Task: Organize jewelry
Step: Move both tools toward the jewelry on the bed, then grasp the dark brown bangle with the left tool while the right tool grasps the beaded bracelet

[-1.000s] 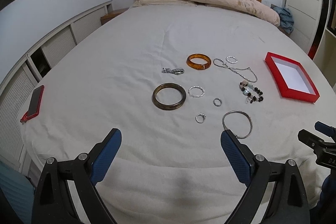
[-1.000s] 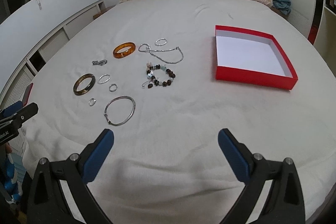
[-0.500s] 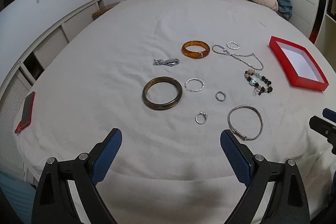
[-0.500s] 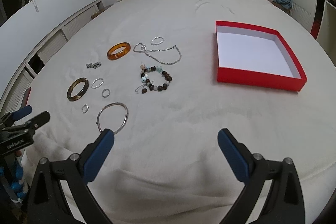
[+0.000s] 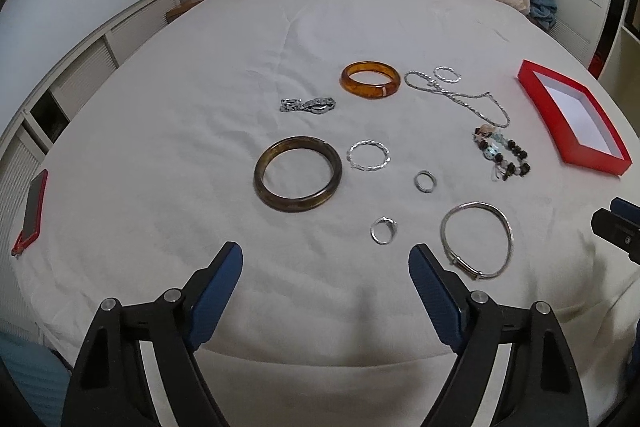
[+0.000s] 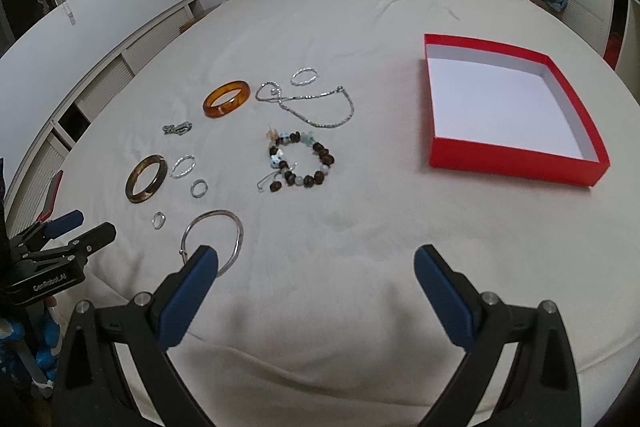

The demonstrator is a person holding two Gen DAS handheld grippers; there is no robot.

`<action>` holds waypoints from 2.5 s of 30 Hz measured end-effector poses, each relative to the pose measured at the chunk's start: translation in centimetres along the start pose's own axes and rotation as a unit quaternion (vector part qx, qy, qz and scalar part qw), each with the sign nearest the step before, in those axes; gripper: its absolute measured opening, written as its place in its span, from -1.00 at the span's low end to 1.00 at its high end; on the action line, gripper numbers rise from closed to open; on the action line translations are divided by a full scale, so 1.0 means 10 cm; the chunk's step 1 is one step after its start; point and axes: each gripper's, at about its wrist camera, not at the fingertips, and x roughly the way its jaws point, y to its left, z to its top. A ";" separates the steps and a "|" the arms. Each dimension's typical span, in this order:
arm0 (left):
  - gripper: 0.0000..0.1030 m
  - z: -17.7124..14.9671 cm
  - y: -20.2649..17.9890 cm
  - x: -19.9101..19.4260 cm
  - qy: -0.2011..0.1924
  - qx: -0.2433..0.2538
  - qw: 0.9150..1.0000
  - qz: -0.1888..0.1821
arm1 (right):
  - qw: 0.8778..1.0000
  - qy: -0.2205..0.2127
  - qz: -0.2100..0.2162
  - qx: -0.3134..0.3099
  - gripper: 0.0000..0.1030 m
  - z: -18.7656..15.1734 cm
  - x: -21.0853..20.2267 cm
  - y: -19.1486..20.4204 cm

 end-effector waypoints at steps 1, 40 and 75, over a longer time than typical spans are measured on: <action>0.60 0.00 0.01 0.01 0.001 -0.001 1.000 0.000 | 1.000 0.000 0.001 -0.001 0.92 0.01 0.02 -0.01; 0.37 0.10 0.27 0.29 0.032 -0.039 0.999 -0.004 | 0.998 0.035 0.049 0.012 -0.04 0.16 0.42 -0.09; 0.07 0.43 0.72 0.68 0.043 -0.100 0.994 0.002 | 0.998 0.025 0.049 0.003 -0.11 0.61 0.79 -0.21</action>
